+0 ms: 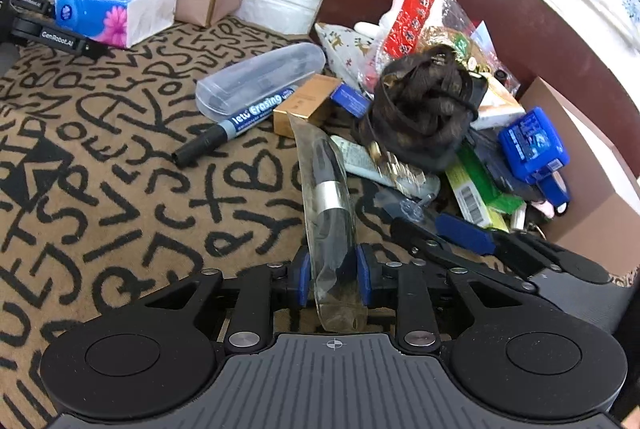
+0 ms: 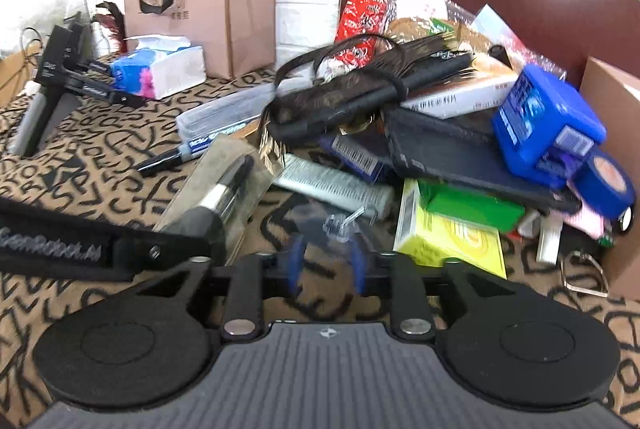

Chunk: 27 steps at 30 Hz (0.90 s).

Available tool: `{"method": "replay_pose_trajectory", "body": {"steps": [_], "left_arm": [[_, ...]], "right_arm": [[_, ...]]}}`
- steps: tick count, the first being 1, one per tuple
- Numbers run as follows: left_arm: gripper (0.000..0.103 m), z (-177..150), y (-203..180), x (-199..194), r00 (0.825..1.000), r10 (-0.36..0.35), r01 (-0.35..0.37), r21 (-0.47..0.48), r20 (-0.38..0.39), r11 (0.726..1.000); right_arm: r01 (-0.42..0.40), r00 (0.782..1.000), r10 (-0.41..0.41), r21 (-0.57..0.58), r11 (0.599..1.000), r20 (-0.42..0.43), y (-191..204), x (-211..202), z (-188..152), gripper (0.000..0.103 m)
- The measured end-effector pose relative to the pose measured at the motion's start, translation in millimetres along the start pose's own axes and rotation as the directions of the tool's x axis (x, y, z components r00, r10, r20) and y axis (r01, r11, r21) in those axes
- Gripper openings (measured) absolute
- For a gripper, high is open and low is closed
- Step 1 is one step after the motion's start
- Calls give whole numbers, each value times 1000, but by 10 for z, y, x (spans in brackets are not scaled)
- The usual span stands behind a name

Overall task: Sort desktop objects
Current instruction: 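Lift the brush bag with the left tool while the right tool lifts the hook packet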

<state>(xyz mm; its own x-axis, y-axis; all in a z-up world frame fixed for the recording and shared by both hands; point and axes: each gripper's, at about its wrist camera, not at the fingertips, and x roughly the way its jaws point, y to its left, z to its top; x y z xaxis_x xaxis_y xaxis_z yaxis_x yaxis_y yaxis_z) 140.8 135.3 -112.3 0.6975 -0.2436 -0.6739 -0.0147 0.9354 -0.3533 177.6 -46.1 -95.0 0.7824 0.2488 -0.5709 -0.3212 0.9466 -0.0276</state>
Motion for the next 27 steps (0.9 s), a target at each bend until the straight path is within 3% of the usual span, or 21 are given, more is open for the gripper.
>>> {"method": "replay_pose_trajectory", "body": {"steps": [4, 6, 8, 12, 14, 15, 16, 27], "left_arm": [[28, 49, 108, 60, 1000, -12, 12, -34, -3, 999], [38, 71, 181, 104, 1000, -18, 18, -59, -5, 998], [42, 84, 229, 137, 1000, -30, 30, -76, -5, 997], [33, 96, 209, 144, 1000, -29, 29, -40, -2, 999], [32, 88, 194, 133, 1000, -26, 26, -28, -2, 999], [31, 86, 194, 130, 1000, -26, 26, -27, -4, 999], [31, 80, 194, 118, 1000, -26, 26, -26, -5, 999], [28, -116, 110, -131, 997, -50, 51, 15, -57, 999]], "right_arm": [[18, 1000, -18, 3, 1000, -19, 39, 156, 39, 44], [18, 1000, -18, -4, 1000, -19, 62, 216, 66, 46], [24, 1000, -24, -5, 1000, -17, 73, 273, 98, 46], [6, 1000, -6, -1, 1000, -12, 69, 329, 125, 43], [-14, 1000, 14, 4, 1000, 4, 51, 297, 126, 28], [-18, 1000, 18, -1, 1000, 12, 49, 269, 132, 25], [-30, 999, 30, -14, 999, 15, 56, 246, 134, 10], [-87, 996, 87, -30, 996, -8, 39, -158, -1, 10]]}}
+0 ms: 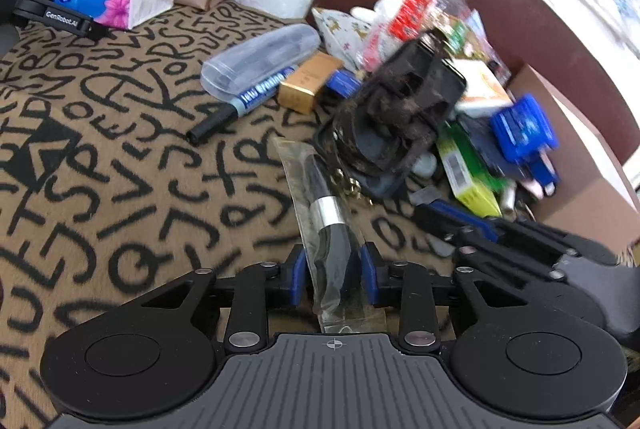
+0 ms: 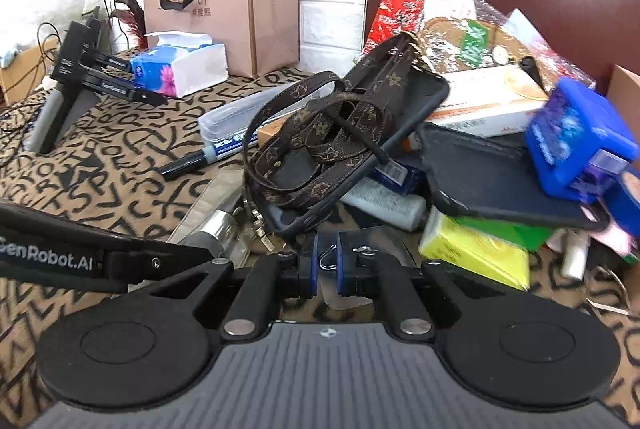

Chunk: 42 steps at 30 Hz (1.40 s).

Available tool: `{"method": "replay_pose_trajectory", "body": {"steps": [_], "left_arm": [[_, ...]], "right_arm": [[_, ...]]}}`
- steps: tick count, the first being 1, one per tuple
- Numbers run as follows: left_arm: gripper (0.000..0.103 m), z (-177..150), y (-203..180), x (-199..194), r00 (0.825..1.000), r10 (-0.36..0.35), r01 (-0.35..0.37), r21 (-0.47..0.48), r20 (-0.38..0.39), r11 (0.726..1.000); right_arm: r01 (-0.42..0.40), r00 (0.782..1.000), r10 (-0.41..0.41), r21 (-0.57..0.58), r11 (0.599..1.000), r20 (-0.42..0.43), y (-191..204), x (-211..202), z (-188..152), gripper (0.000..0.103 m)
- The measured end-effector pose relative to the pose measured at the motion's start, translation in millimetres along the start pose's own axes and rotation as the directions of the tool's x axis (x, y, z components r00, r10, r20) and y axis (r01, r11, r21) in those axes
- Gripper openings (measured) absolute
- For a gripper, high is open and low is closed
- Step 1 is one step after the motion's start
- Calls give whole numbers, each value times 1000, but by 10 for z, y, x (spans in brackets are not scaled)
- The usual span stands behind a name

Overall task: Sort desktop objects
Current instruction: 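Lift the brush bag with the left tool while the right tool lifts the hook packet, then carry the brush bag and hook packet over the brown box and release them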

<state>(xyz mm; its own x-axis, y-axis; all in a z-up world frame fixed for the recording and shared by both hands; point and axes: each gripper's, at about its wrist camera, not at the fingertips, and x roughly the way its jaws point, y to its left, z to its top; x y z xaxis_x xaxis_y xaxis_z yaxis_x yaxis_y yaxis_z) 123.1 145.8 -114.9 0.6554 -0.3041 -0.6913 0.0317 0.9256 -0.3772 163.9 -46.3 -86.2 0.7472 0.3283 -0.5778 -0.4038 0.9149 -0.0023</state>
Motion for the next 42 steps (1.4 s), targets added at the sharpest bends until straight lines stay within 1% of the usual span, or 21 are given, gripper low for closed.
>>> {"method": "replay_pose_trajectory", "body": {"steps": [2, 6, 9, 12, 13, 14, 15, 17, 21, 24, 25, 27, 29, 30, 31, 32, 33, 34, 36, 41, 42], "left_arm": [[28, -76, -41, -62, 1000, -10, 10, 12, -14, 1000], [26, -253, -147, -191, 996, -62, 64, 41, -58, 997], [26, -409, -281, -284, 987, -120, 129, 85, -104, 988], [28, -546, -453, -349, 984, -127, 143, 135, -121, 980], [30, -575, -509, -351, 984, -128, 145, 144, -120, 979], [47, -596, -558, -342, 984, -132, 150, 147, -122, 978], [51, -609, -600, -324, 983, -131, 149, 146, -126, 978], [53, -627, -681, -266, 984, -115, 135, 152, -137, 979], [60, -614, -803, -202, 989, -79, 100, 177, -122, 979], [62, -610, -855, -173, 991, -64, 85, 183, -122, 979], [61, -613, -872, -175, 991, -56, 79, 198, -121, 977], [43, -630, -921, -180, 992, -30, 58, 246, -119, 968], [43, -631, -942, -173, 993, -17, 48, 261, -120, 964], [44, -629, -951, -166, 993, -11, 43, 263, -121, 964], [49, -628, -962, -160, 993, -8, 39, 265, -119, 963], [59, -627, -968, -147, 993, -7, 38, 263, -119, 964], [60, -627, -972, -128, 993, -5, 36, 258, -121, 965], [57, -630, -985, -120, 993, -2, 33, 263, -119, 964], [42, -632, -1028, -111, 993, 22, 11, 284, -113, 959], [31, -593, -1075, -141, 993, 33, -1, 277, -111, 961], [28, -584, -1093, -155, 994, 32, -1, 278, -107, 961]], "right_arm": [[-6, 1000, 6, 15, 1000, 4, -30, -145, -45, 10], [-22, 1000, 23, 50, 998, -10, -127, -468, -182, 10], [-36, 999, 38, 79, 996, -21, -194, -724, -329, 10], [-33, 998, 38, 107, 994, -46, -249, -952, -513, 10], [-28, 998, 35, 120, 992, -57, -271, -1022, -592, 10], [-26, 997, 36, 135, 991, -68, -294, -1075, -663, 10], [-27, 996, 38, 147, 989, -76, -311, -1113, -735, 10], [-20, 997, 31, 159, 987, -67, -333, -1171, -847, 9], [-22, 998, 29, 149, 989, -49, -312, -1207, -895, 10], [-23, 999, 29, 154, 988, -37, -312, -1205, -921, 10], [-25, 999, 31, 155, 988, -35, -317, -1212, -923, 10], [-25, 999, 30, 151, 988, -29, -328, -1242, -940, 11], [-20, 999, 25, 147, 989, -30, -344, -1250, -968, 12], [-24, 999, 28, 154, 988, -28, -360, -1250, -982, 12], [-28, 999, 32, 162, 986, -24, -367, -1256, -987, 12], [-31, 999, 35, 163, 986, -23, -370, -1254, -984, 12], [-32, 999, 36, 161, 986, -21, -369, -1252, -981, 12], [-34, 999, 37, 159, 987, -18, -368, -1243, -980, 12], [-35, 999, 37, 152, 988, -12, -359, -1228, -982, 11], [-45, 999, 48, 150, 988, -14, -358, -1256, -967, 5], [-41, 999, 43, 151, 988, -12, -363, -1268, -959, 1]]}}
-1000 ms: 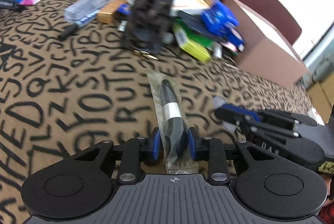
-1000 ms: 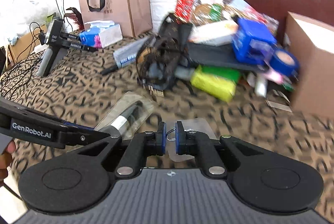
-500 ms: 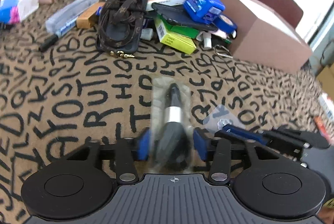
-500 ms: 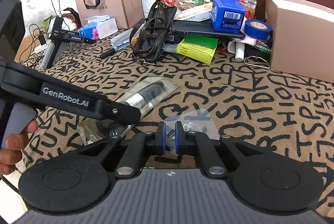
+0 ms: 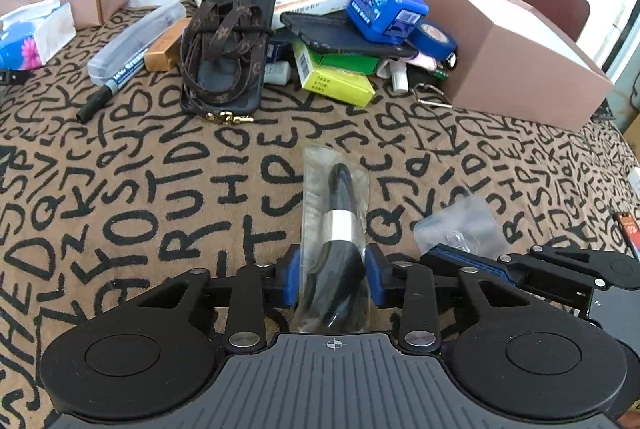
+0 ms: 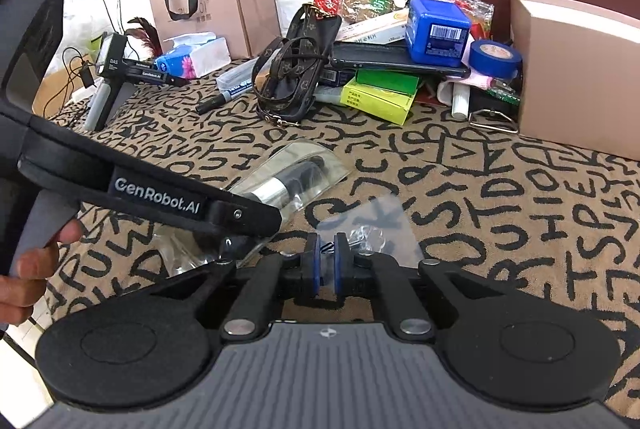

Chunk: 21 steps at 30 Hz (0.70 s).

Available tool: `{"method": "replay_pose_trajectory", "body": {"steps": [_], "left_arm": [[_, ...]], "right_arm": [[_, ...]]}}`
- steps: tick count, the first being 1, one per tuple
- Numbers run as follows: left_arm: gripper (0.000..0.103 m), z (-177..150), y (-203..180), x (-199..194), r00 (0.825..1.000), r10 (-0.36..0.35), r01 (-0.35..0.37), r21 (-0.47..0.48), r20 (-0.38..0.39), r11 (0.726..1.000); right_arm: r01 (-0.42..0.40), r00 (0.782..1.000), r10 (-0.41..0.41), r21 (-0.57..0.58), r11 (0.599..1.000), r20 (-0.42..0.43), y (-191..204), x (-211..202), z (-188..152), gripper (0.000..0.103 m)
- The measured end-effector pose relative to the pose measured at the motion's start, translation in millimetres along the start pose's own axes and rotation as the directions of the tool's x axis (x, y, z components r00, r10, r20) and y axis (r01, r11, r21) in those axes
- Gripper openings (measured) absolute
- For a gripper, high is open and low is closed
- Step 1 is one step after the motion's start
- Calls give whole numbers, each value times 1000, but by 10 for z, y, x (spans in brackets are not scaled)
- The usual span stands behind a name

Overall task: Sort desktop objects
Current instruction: 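Carry the brush bag and hook packet over the brown box and release them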

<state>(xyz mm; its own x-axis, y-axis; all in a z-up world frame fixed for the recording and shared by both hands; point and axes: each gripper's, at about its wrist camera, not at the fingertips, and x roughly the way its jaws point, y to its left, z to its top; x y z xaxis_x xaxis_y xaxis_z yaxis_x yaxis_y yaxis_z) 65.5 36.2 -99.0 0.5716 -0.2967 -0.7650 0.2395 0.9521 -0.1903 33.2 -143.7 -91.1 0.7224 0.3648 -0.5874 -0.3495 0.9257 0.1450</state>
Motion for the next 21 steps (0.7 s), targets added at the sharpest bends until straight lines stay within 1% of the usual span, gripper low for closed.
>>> {"method": "replay_pose_trajectory", "body": {"steps": [1, 3, 5, 8, 12, 16, 18, 21], "left_arm": [[26, 13, -25, -22, 1000, -1, 1, 7, 7, 1000], [19, 46, -86, -71, 1000, -8, 7, 28, 21, 1000], [14, 79, -164, -112, 999, -18, 16, 51, 34, 999], [14, 133, -284, -154, 998, -33, 30, 74, 50, 997], [13, 221, -424, -200, 995, -74, 69, 81, 68, 994], [13, 368, -588, -263, 990, -102, 92, 101, 101, 991], [13, 491, -682, -296, 985, -123, 110, 107, 122, 988], [13, 725, -834, -368, 972, -162, 143, 118, 170, 983]], "right_arm": [[6, 1000, -6, 1, 1000, 3, -10, -17, 10, 1], [11, 1000, -11, 9, 1000, 9, -46, -58, 33, 1], [23, 999, -24, 18, 1000, 21, -92, -113, 62, 1], [31, 998, -33, 36, 999, 58, -166, -223, 115, 1], [57, 992, -61, 43, 997, 107, -285, -378, 184, 1], [83, 985, -90, 53, 995, 145, -419, -505, 230, 1], [86, 982, -95, 61, 994, 163, -496, -562, 271, 1], [96, 972, -110, 79, 992, 206, -653, -671, 402, 1]]}}
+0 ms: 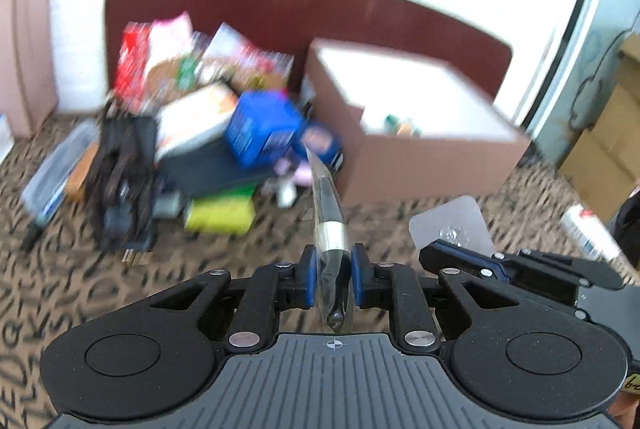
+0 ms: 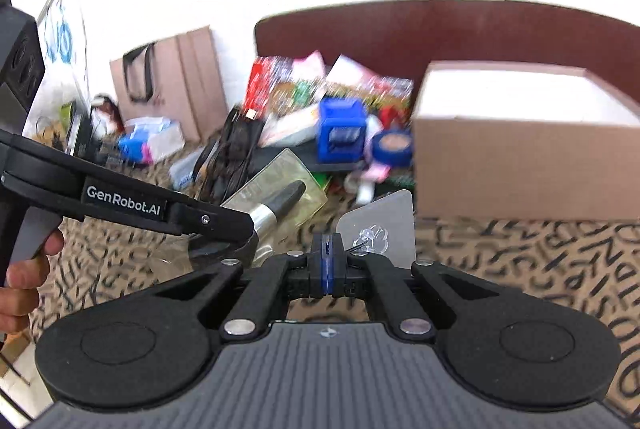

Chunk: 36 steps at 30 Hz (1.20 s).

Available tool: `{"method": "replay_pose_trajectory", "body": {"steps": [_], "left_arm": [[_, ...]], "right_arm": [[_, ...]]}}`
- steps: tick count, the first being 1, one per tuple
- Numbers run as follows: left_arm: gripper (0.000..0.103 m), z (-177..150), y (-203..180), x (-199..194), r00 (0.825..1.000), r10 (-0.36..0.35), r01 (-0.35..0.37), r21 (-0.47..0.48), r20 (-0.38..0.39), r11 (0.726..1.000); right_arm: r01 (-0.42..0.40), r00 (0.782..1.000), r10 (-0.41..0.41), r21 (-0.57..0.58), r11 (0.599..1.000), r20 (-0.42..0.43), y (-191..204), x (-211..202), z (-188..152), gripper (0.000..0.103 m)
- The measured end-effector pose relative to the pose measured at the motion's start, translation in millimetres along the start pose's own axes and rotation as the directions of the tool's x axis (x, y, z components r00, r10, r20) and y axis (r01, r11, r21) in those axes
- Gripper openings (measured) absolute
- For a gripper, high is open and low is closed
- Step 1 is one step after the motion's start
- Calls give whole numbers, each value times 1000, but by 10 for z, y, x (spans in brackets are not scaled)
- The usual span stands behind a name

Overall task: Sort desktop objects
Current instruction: 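Carry the brush bag and hook packet over the brown box and release them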

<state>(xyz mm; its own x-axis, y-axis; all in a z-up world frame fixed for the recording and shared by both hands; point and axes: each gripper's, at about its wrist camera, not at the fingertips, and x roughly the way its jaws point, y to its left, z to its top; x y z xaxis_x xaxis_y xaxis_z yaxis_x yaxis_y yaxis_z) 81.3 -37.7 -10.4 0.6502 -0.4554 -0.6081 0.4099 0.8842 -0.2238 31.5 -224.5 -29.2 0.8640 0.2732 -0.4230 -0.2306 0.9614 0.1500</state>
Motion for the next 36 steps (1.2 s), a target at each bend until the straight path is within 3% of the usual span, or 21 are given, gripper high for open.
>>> {"method": "replay_pose_trajectory", "body": {"steps": [7, 15, 22, 31, 32, 33, 34, 36], "left_arm": [[13, 715, -450, 184, 992, -68, 61, 64, 106, 996], [14, 1345, -843, 840, 987, -115, 105, 84, 115, 991], [14, 1560, -1030, 1588, 992, -114, 111, 80, 45, 991], [16, 1539, -1085, 2306, 993, -96, 102, 84, -71, 991], [23, 1528, -1087, 2337, 993, -95, 101, 86, -76, 991], [40, 1525, -1081, 2351, 993, -94, 101, 90, -76, 991], [45, 1519, -1085, 2351, 994, -84, 89, 92, -63, 992], [83, 1542, -1077, 2338, 996, -81, 84, 88, -34, 993]], "right_arm": [[67, 990, -66, -4, 998, 126, -430, -136, 579, 1], [197, 966, -193, -6, 980, 172, -1064, 66, 1135, 1], [302, 951, -302, 0, 953, 68, -1704, 577, 1283, 1], [341, 931, -333, 33, 939, -150, -2308, 1220, 1228, 1], [346, 927, -337, 31, 938, -164, -2336, 1270, 1215, 1], [352, 924, -343, 25, 936, -171, -2356, 1305, 1200, 1], [354, 922, -345, 19, 935, -178, -2368, 1333, 1189, 1], [350, 920, -340, 16, 937, -193, -2399, 1377, 1169, 2]]}}
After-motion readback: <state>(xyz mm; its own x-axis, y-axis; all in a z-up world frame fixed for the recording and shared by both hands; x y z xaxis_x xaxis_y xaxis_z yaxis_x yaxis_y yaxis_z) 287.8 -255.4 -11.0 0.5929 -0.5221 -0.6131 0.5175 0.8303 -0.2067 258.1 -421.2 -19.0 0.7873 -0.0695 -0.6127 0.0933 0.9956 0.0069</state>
